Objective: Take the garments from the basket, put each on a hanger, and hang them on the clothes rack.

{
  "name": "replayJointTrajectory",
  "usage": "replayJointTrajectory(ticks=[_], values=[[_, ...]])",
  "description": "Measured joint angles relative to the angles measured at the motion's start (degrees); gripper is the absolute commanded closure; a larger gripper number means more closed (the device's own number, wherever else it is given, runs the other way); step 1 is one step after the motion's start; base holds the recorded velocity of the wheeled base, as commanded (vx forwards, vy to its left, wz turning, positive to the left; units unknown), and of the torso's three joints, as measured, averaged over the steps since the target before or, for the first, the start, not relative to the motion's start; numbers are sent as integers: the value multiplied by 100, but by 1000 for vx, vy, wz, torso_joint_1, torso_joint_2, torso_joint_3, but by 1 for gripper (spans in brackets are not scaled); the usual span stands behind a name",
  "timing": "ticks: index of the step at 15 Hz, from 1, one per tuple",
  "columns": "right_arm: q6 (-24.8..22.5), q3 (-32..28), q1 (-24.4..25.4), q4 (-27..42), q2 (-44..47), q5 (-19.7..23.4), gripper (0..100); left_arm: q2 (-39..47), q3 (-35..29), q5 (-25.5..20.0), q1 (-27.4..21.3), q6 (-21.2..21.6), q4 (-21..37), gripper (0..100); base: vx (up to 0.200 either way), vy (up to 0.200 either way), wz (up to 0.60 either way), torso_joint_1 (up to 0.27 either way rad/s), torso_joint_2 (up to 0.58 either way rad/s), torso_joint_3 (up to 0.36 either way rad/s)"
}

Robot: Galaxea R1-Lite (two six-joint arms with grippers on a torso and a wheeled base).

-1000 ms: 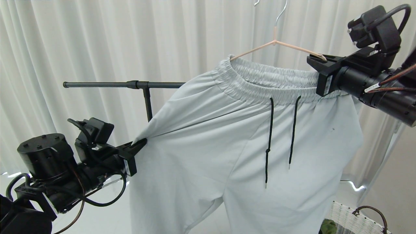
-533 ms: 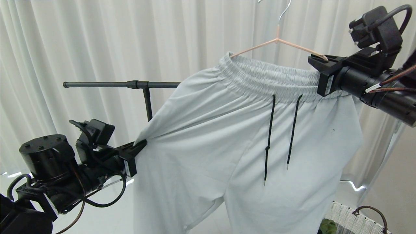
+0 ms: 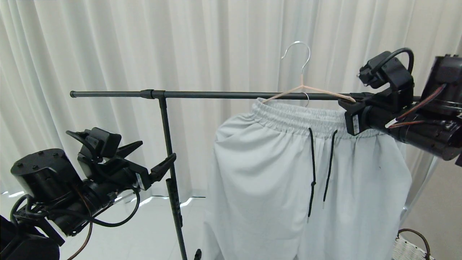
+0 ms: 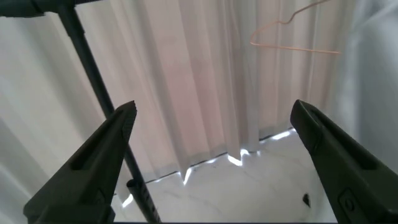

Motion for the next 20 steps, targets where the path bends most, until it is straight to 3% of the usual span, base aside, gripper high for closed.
replayJointTrajectory(ticks=[4, 9, 15, 20], values=[[140, 408, 5, 484, 20, -662, 100, -2, 6, 122, 20, 232, 2, 0, 0, 0, 0, 0, 0, 0], [767, 524, 104, 791, 94, -1172, 100, 138, -13, 534, 37, 312, -9, 0, 0, 0, 0, 0, 0, 0], [1349, 433, 195, 922, 155, -1213, 100, 271, 4, 650, 44, 588, -180, 0, 0, 0, 0, 0, 0, 0], [1419, 330, 286, 933, 196, -1221, 100, 282, 77, 663, 30, 600, -249, 0, 0, 0, 0, 0, 0, 0]])
